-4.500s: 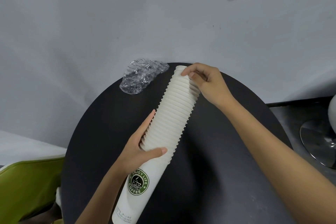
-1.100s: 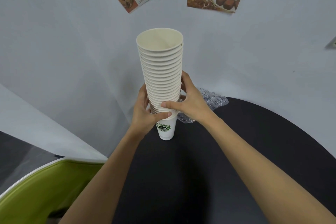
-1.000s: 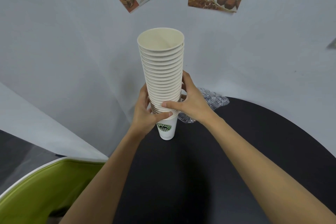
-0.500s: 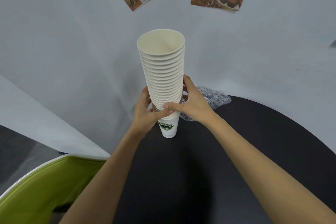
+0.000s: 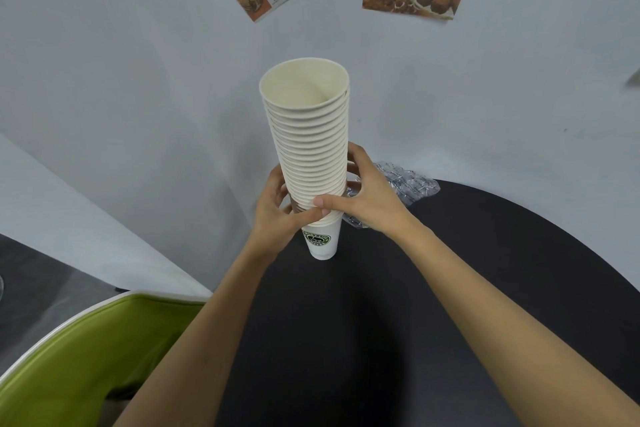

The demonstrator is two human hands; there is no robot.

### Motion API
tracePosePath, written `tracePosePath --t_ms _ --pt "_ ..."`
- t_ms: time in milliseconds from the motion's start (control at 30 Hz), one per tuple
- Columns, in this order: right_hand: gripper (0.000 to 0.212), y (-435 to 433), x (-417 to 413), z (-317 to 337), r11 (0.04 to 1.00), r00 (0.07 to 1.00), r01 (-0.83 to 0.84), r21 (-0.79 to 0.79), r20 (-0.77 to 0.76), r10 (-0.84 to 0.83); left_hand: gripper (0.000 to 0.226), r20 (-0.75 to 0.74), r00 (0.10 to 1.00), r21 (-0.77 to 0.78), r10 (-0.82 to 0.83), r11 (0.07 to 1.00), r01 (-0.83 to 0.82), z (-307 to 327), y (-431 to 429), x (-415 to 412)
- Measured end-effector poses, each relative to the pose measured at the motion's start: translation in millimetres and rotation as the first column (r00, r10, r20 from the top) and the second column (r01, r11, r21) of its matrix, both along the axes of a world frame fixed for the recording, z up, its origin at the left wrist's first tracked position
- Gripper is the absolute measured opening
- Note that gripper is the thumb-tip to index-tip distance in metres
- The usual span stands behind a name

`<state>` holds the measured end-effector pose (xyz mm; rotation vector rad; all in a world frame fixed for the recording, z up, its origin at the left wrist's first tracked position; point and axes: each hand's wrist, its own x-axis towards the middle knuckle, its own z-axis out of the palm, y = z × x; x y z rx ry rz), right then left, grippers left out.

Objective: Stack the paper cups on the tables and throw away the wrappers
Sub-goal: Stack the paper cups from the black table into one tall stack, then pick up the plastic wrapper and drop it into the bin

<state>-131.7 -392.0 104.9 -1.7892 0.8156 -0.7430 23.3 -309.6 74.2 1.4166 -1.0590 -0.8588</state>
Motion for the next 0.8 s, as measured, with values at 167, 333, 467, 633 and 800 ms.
tracePosePath --t_ms 167,333,467,633,800 --pt "0.084 3.7 -8.7 -0.1 1.000 1.000 0.022 -0.016 0.003 -0.021 0.085 -0.015 0.997 -0.030 0.072 0.997 -0.072 7.7 11.0 -2.6" --pt "0.079 11.1 -29.0 -1.7 0.997 0.997 0.080 0.023 0.015 -0.080 0.058 -0.028 0.984 -0.059 0.176 0.982 -0.177 10.1 27.8 -9.5" --pt "0.061 22.6 -48.5 0.2 0.993 0.993 0.111 0.027 0.023 -0.112 0.037 -0.060 0.969 -0.055 0.241 0.968 -0.245 10.9 43.0 -21.7" --pt "0.041 41.8 -74.7 2.0 0.990 0.990 0.137 0.024 0.036 -0.138 0.025 -0.120 0.964 -0.047 0.238 0.968 -0.245 15.8 58.3 -45.0" --pt "0.019 58.9 -102.8 -1.8 0.980 0.980 0.195 0.030 0.039 -0.196 0.021 -0.132 0.983 -0.039 0.126 0.991 -0.132 17.5 62.8 -71.8"
